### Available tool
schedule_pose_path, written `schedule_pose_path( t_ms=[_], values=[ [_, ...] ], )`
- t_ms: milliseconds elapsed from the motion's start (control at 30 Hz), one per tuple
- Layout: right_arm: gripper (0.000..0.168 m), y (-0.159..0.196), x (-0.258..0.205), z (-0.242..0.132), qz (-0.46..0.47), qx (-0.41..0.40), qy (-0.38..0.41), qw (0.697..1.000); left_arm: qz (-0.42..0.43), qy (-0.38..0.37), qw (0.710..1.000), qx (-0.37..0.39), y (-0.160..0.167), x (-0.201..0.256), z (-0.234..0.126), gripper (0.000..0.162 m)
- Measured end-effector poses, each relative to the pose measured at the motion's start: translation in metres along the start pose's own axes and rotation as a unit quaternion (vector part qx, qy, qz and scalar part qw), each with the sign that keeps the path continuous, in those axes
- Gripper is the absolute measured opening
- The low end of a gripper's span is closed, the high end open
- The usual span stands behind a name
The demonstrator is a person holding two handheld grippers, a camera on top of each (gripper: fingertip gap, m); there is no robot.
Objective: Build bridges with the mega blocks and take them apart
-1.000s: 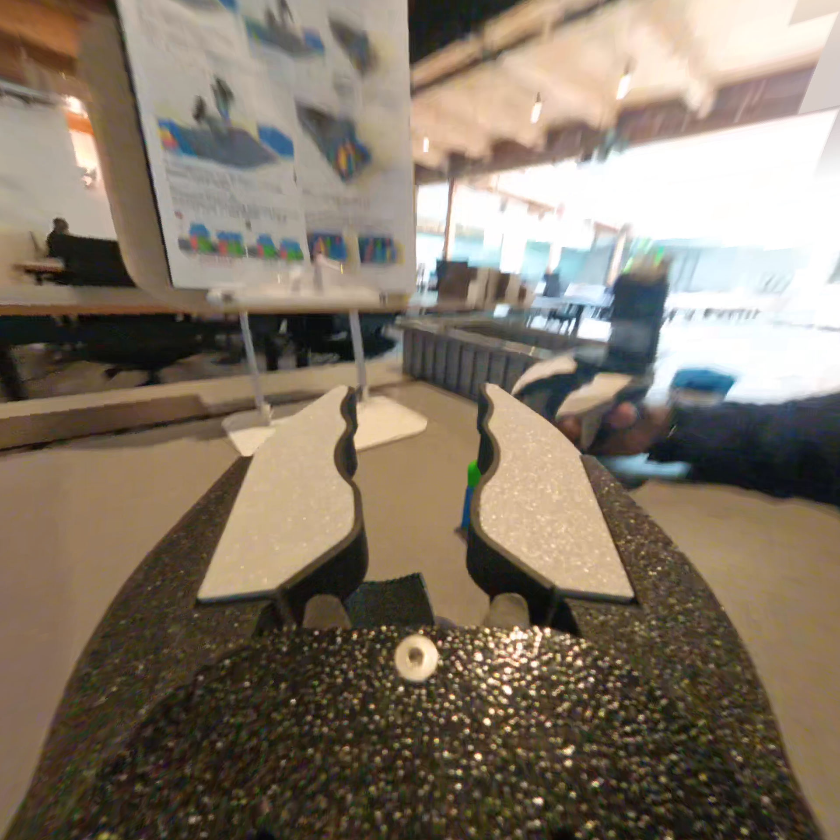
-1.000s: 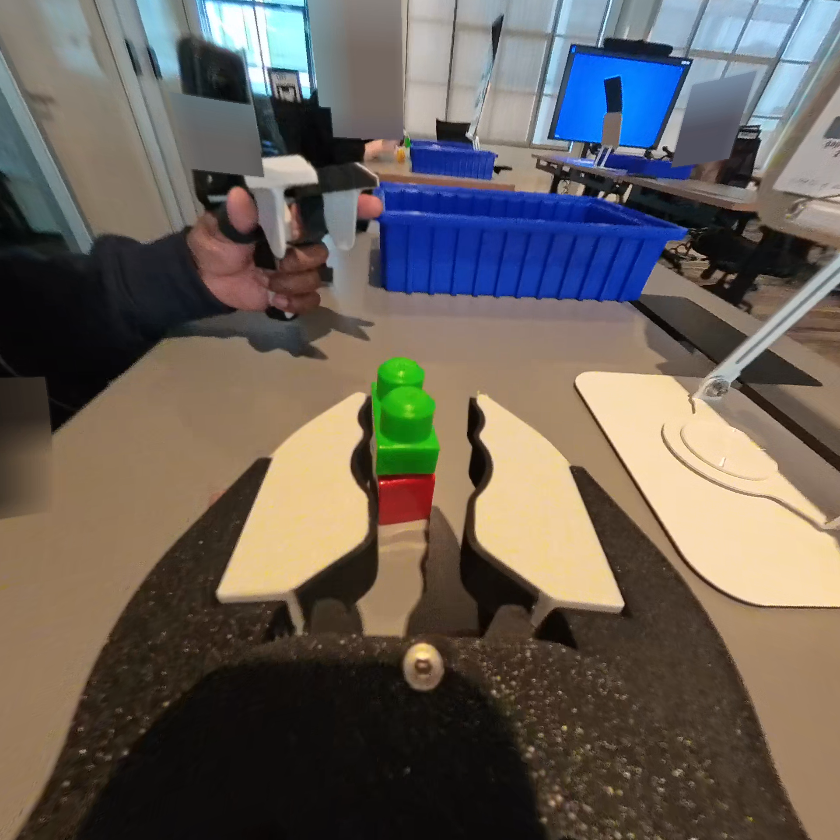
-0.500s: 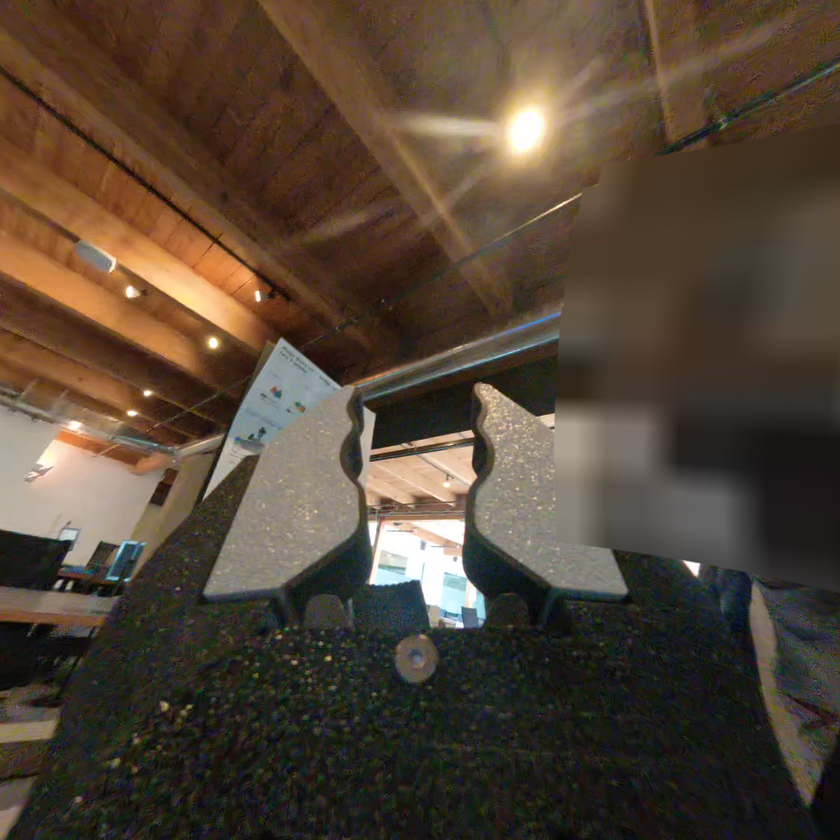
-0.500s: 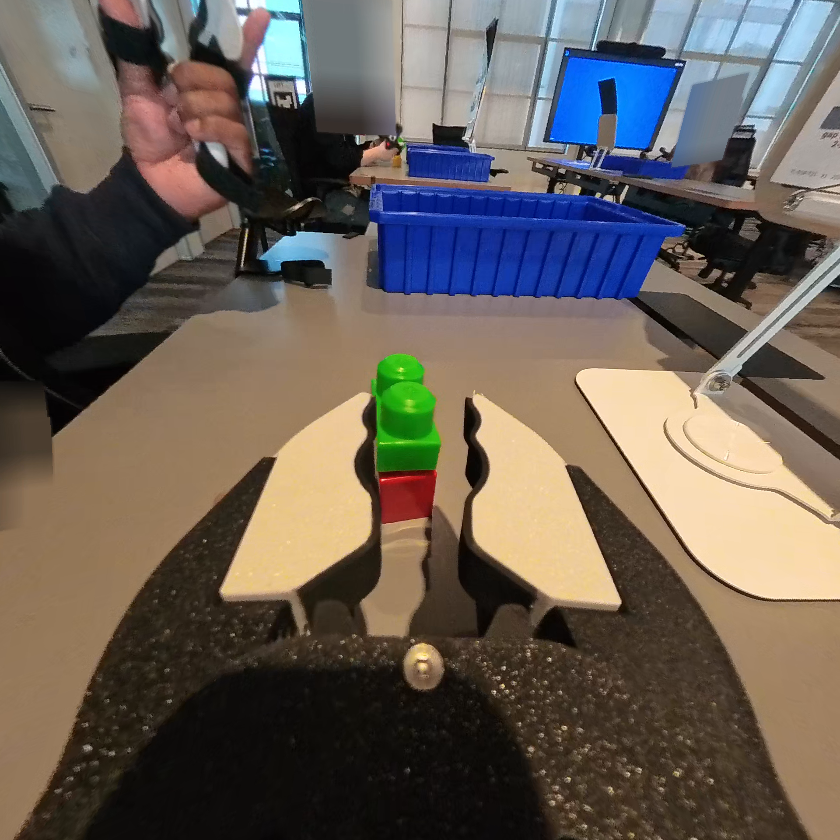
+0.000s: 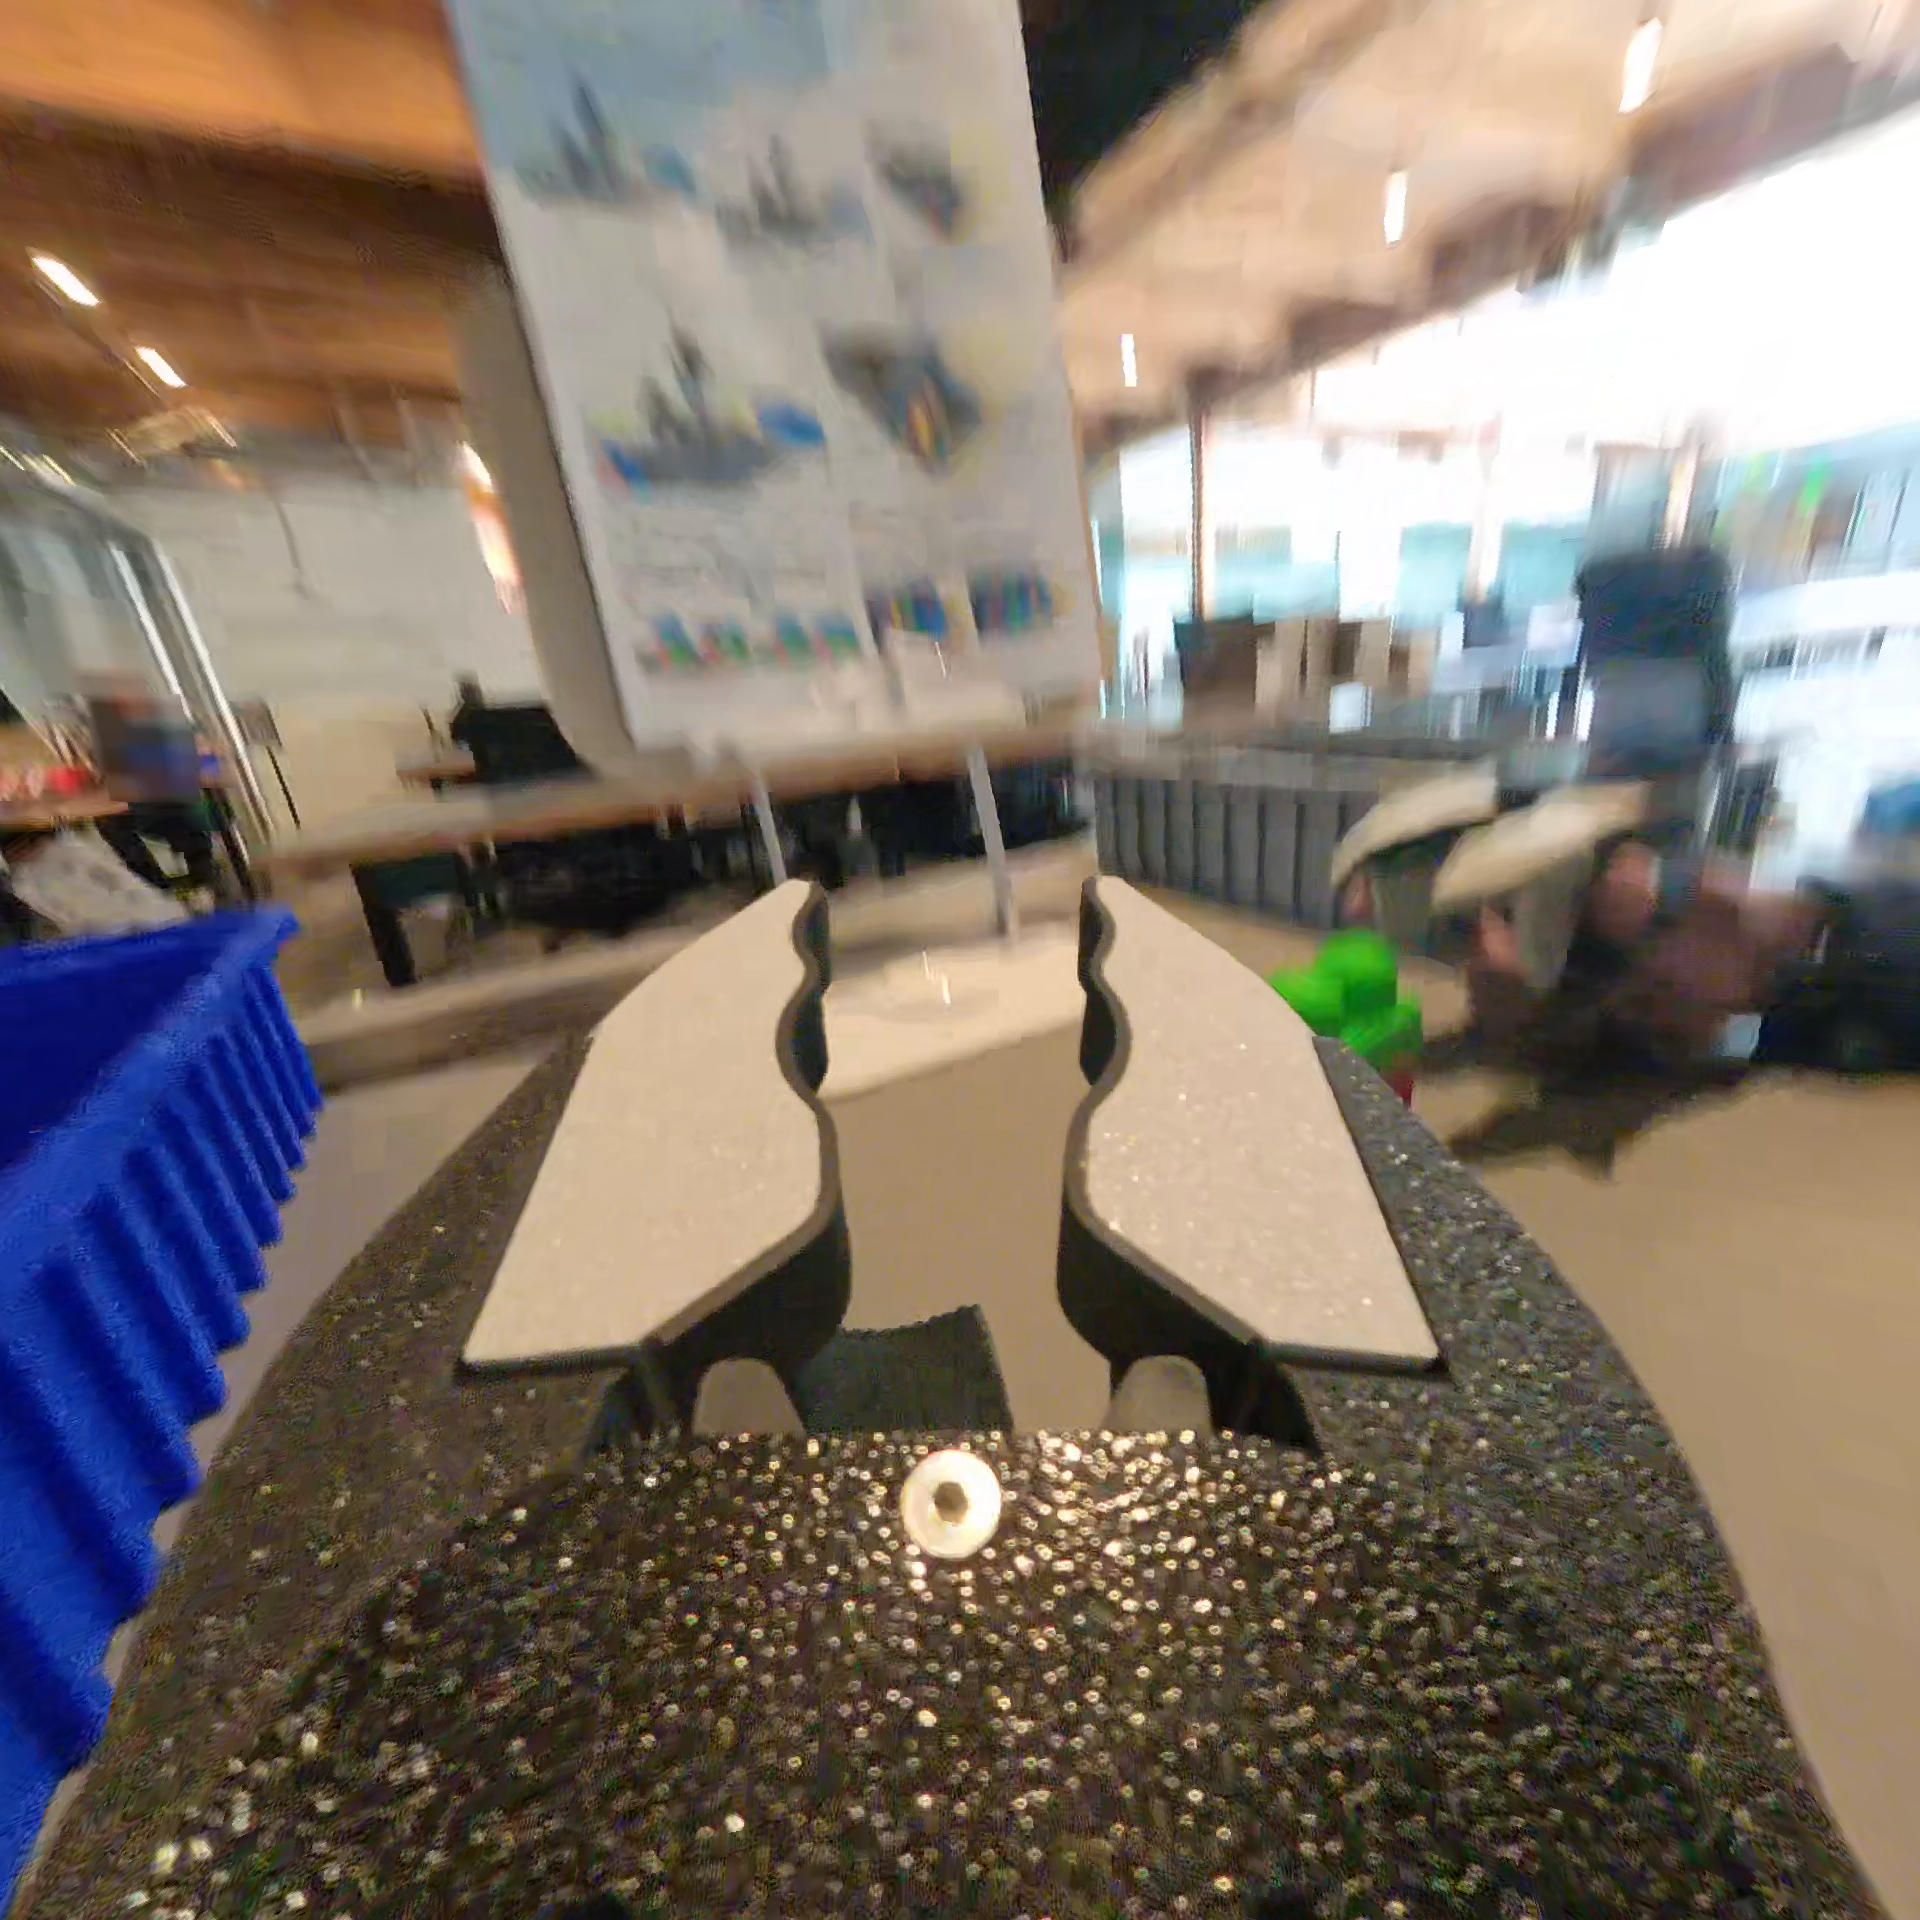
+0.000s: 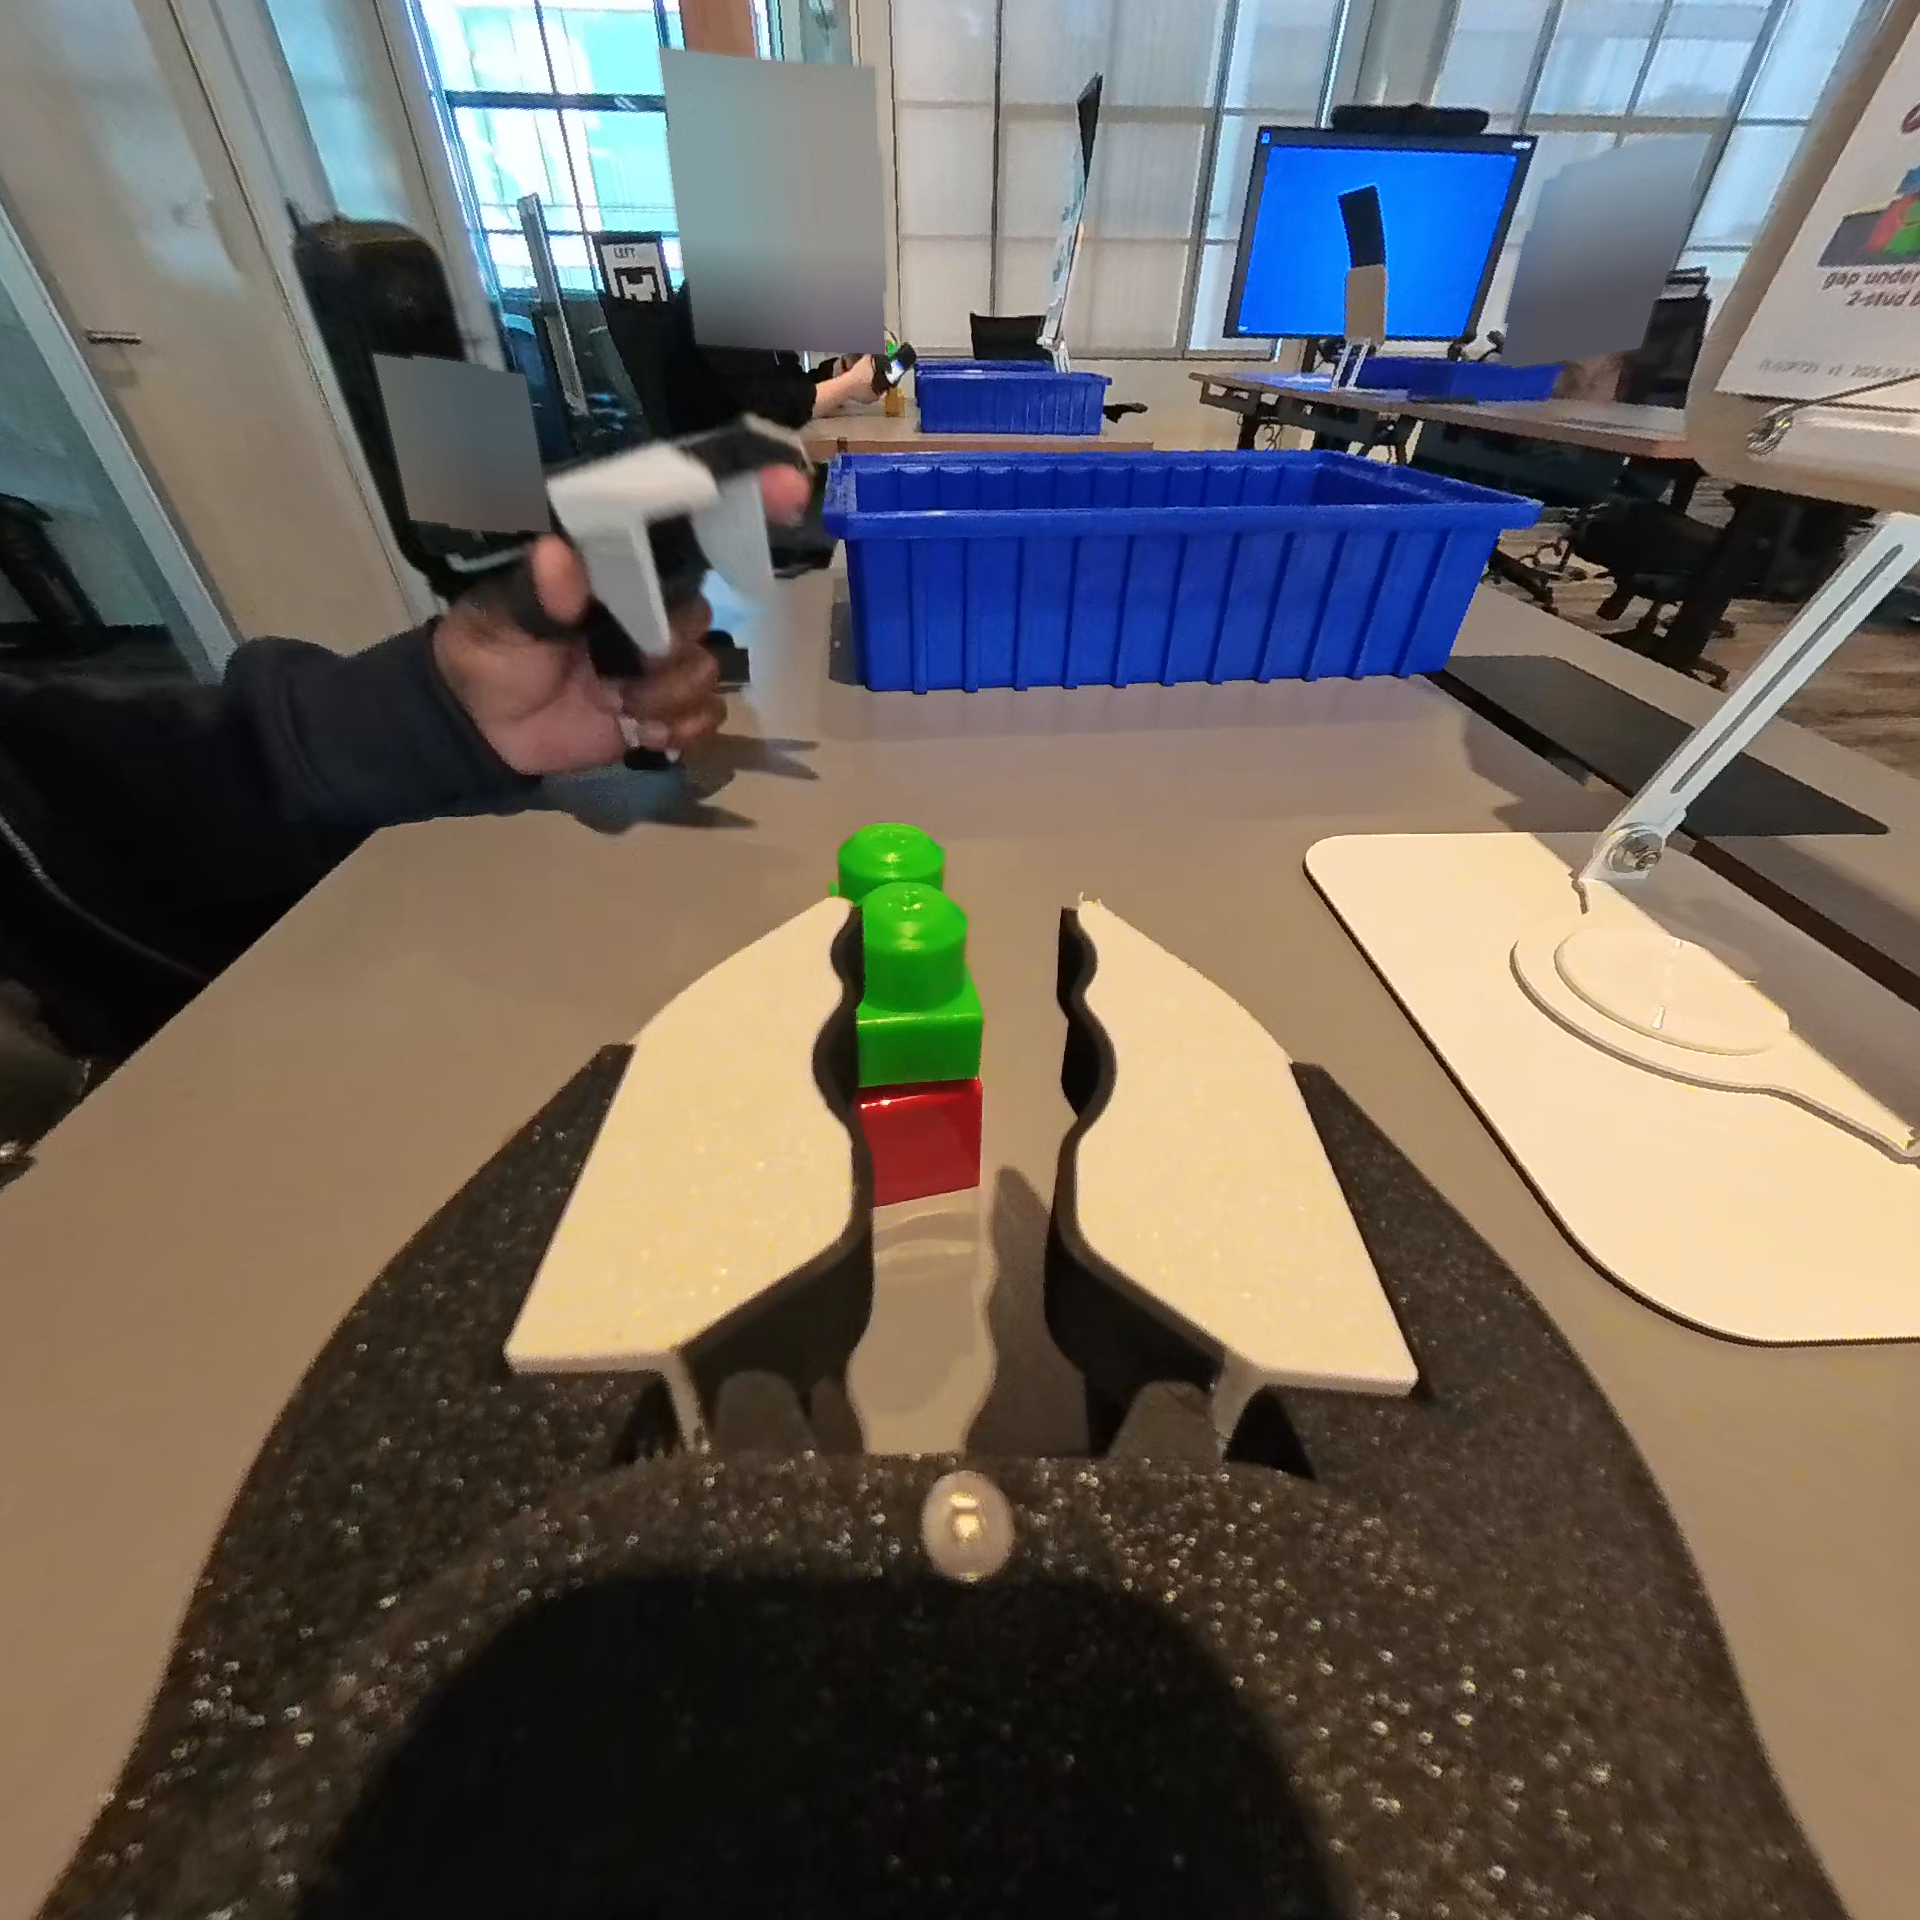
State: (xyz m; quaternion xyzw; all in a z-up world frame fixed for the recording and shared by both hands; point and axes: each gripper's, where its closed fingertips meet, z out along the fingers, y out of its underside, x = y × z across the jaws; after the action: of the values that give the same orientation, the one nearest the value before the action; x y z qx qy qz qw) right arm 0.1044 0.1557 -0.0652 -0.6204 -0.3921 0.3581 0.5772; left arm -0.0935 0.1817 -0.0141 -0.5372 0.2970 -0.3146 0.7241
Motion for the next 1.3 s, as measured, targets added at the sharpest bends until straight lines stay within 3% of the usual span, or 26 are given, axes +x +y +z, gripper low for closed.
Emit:
schedule_pose_path(
  t_ms=[67, 167, 233, 333, 400, 567, 633, 700, 767, 833, 900, 967, 1067, 1100, 1200, 1300],
  values=[
    [0.036, 0.001, 0.000, 0.000, 0.002, -0.002, -0.002, 1.000, -0.097, -0.017, 0.986, 0.137, -0.045, -0.027, -0.025, 0.044],
    [0.036, 0.000, 0.000, 0.000, 0.003, -0.001, -0.001, 1.000, -0.222, -0.028, 0.920, 0.323, -0.087, -0.071, -0.077, 0.043],
    [0.036, 0.001, 0.000, 0.000, 0.001, -0.002, -0.001, 1.000, -0.173, -0.023, 0.940, 0.293, -0.086, -0.062, -0.071, 0.042],
    [0.036, 0.001, -0.001, 0.001, -0.004, -0.005, -0.001, 1.000, -0.023, -0.008, 0.994, 0.102, -0.039, -0.025, -0.020, 0.043],
    [0.035, 0.001, -0.002, 0.001, -0.010, -0.006, -0.001, 1.000, 0.043, -0.014, 0.998, 0.035, -0.011, -0.011, -0.002, 0.042],
    [0.035, 0.003, -0.005, 0.002, -0.021, -0.011, -0.002, 1.000, 0.077, -0.019, 0.996, -0.031, 0.013, -0.011, 0.007, 0.036],
    [0.035, 0.003, -0.005, 0.002, -0.021, -0.012, -0.002, 1.000, 0.069, -0.038, 0.997, -0.014, 0.006, -0.019, 0.002, 0.034],
    [0.035, 0.002, -0.005, 0.002, -0.019, -0.010, -0.002, 1.000, 0.000, -0.070, 0.994, 0.088, -0.028, -0.039, -0.017, 0.029],
    [0.034, 0.002, -0.004, 0.001, -0.016, -0.007, -0.002, 1.000, -0.127, -0.089, 0.962, 0.224, -0.065, -0.069, -0.050, 0.024],
    [0.034, 0.001, -0.004, 0.001, -0.013, -0.005, -0.002, 1.000, -0.165, -0.075, 0.935, 0.304, -0.090, -0.078, -0.071, 0.021],
    [0.034, 0.001, -0.003, 0.001, -0.008, -0.005, -0.005, 1.000, -0.078, -0.063, 0.966, 0.240, -0.093, -0.057, -0.050, 0.021],
    [0.034, 0.001, -0.003, 0.001, -0.002, -0.004, -0.008, 1.000, 0.039, -0.017, 0.992, 0.116, -0.073, -0.022, -0.009, 0.021],
    [0.034, 0.001, -0.002, 0.000, 0.003, -0.002, -0.010, 1.000, 0.140, 0.107, 0.982, -0.061, -0.014, 0.030, 0.046, 0.029],
    [0.034, 0.001, -0.002, 0.000, 0.003, -0.002, -0.010, 1.000, 0.160, 0.129, 0.975, -0.088, 0.001, 0.039, 0.058, 0.031],
    [0.034, 0.001, -0.003, 0.000, 0.001, -0.004, -0.012, 1.000, 0.114, 0.183, 0.973, -0.081, 0.028, 0.049, 0.081, 0.037],
    [0.034, 0.001, -0.003, 0.000, 0.004, -0.004, -0.013, 1.000, 0.047, 0.159, 0.984, -0.067, 0.039, 0.031, 0.086, 0.038]
  ],
)
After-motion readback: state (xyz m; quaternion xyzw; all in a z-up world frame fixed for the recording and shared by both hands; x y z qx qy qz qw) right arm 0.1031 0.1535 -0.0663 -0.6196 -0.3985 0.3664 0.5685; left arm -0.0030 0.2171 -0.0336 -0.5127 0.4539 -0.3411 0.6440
